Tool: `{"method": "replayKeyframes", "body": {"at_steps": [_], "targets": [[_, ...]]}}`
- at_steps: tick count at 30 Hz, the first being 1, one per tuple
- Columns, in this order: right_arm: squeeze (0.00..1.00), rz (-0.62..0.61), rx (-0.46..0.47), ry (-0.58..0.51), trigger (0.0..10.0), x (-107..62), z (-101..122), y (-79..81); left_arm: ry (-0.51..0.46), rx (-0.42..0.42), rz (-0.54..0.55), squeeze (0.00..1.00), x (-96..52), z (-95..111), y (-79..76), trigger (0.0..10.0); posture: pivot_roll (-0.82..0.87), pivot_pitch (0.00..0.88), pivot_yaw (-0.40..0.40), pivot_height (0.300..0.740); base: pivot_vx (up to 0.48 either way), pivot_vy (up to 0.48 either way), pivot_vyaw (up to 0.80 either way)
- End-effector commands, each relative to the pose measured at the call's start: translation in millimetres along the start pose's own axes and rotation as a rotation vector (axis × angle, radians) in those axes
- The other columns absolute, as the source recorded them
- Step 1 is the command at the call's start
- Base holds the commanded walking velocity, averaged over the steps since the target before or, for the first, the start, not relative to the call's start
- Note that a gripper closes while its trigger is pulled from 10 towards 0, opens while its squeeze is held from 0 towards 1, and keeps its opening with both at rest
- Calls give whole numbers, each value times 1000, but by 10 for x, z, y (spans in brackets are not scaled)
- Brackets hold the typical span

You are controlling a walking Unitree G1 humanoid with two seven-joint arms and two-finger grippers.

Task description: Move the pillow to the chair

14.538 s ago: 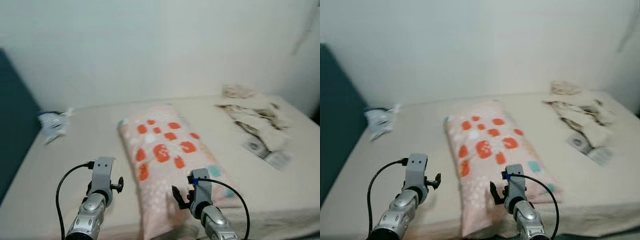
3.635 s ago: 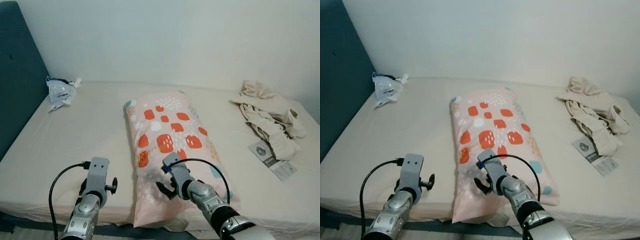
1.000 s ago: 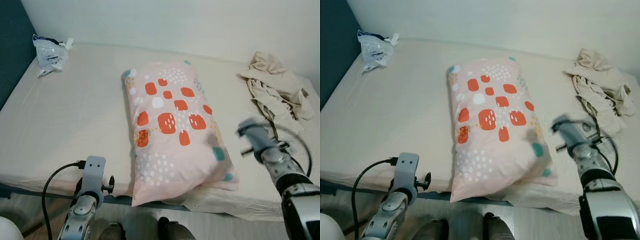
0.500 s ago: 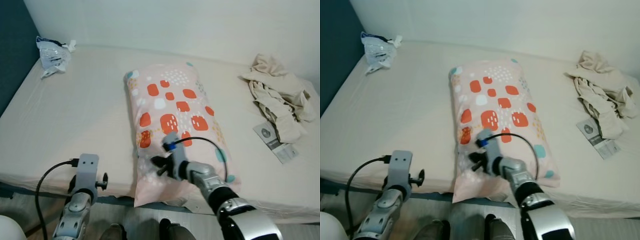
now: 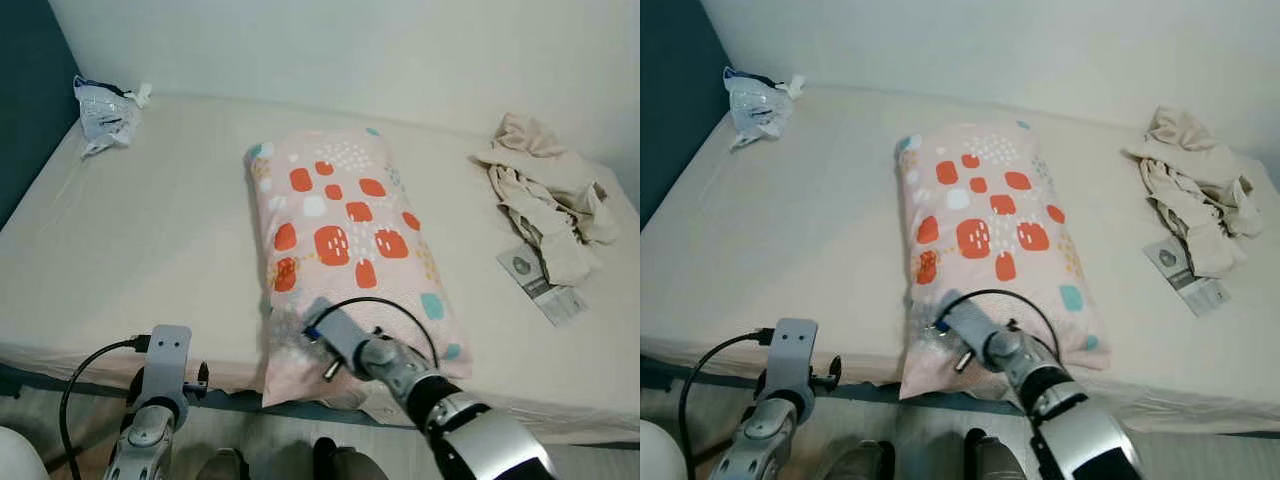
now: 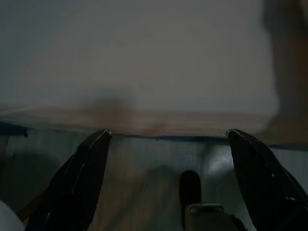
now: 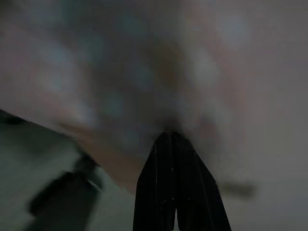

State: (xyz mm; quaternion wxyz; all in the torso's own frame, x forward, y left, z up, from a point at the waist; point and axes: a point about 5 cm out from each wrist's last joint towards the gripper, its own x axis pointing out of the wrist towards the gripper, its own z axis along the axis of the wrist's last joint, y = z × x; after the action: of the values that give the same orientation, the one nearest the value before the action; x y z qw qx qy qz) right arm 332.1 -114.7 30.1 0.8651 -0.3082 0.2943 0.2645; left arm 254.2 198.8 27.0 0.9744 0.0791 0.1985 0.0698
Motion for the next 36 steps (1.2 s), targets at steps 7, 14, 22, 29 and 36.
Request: {"method": "replayKeyframes", "body": {"at_steps": [7, 14, 22, 29, 36], "targets": [[0, -347, 146, 221, 10000, -386, -855, -692, 19, 9, -17, 0, 25, -22, -41, 10000, 105, 222, -84, 740, 0, 0, 0], [0, -767, 295, 114, 10000, -954, -986, -1541, -3, 17, -26, 0, 101, 52, -32, 10000, 69, 191, -60, 740, 0, 0, 0], [0, -376, 547, -434, 10000, -595, -360, -1079, -93, -92, 12, 0, 146, 175, -42, 10000, 29, 108, -33, 740, 0, 0, 0], [0, -227, 541, -471, 10000, -350, -294, -412, -145, -177, -100, 0, 134, 224, -250, 10000, -12, 30, -28, 740, 0, 0, 0], [0, -293, 548, -313, 10000, -287, -632, -117, -39, -108, -91, 0, 204, 65, -319, 10000, -45, 4, -3, 740, 0, 0, 0]]}}
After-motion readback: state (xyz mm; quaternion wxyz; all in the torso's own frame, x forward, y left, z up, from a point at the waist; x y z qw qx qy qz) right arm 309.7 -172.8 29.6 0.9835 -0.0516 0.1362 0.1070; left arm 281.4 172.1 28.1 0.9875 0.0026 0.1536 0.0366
